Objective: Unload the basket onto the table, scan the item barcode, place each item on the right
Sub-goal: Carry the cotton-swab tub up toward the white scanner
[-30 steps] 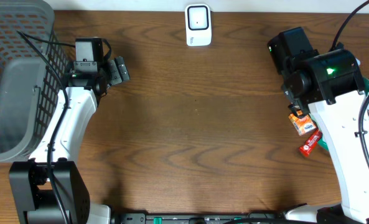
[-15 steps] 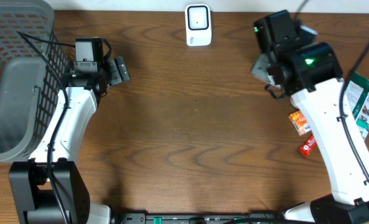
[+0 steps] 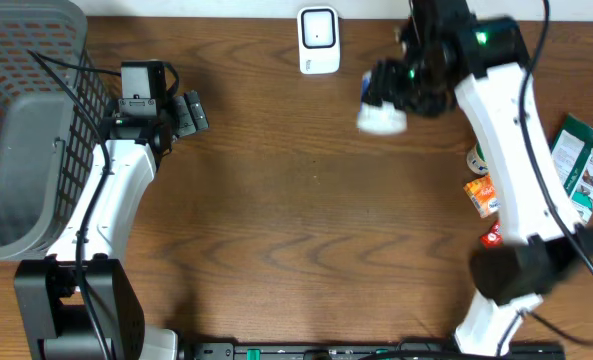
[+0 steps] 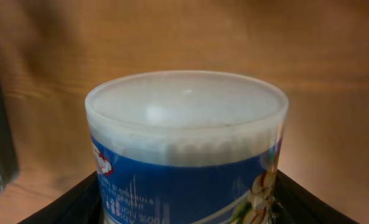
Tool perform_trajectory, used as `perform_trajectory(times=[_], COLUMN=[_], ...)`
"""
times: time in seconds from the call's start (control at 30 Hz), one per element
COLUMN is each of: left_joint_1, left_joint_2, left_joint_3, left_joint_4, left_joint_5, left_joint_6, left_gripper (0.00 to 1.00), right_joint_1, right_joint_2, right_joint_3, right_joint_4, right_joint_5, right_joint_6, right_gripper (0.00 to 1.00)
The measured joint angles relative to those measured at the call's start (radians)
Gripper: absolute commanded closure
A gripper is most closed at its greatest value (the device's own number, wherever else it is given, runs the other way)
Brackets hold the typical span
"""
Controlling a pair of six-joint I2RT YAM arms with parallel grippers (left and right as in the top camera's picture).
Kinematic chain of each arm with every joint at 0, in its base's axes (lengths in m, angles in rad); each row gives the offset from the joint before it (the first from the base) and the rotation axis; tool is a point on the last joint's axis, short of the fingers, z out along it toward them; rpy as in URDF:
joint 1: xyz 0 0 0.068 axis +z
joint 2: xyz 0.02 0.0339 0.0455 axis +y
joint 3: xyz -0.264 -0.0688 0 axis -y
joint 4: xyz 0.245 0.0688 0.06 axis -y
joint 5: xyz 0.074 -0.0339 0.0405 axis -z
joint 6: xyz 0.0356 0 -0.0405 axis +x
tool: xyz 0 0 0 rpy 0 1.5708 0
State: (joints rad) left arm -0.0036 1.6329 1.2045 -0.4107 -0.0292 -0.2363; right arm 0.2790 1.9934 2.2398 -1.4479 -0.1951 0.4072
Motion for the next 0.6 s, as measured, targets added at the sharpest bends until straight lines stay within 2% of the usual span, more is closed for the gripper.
perform_trajectory(times=[0.13, 0.23, 0.6], left_joint_1=[0.000, 0.000, 0.000], left_joint_2=[0.000, 0.000, 0.000], left_joint_3=[0.000, 0.000, 0.000], left_joint_4=[0.000, 0.000, 0.000], left_joint_5=[0.000, 0.000, 0.000], left_joint_6=[0.000, 0.000, 0.000], left_gripper=[0.02, 0.02, 0.02], right_joint_1=[0.000, 0.000, 0.001], right_joint_2=[0.151, 0.206, 0.307], right_joint_3=[0.304, 0.434, 0.481], right_joint_4=[-0.064, -0.056, 0.190], right_joint_5=[-0.013, -0.016, 0.004], right_joint_6=[-0.050, -0.092, -0.155], right_gripper=[0.99, 0.99, 0.99])
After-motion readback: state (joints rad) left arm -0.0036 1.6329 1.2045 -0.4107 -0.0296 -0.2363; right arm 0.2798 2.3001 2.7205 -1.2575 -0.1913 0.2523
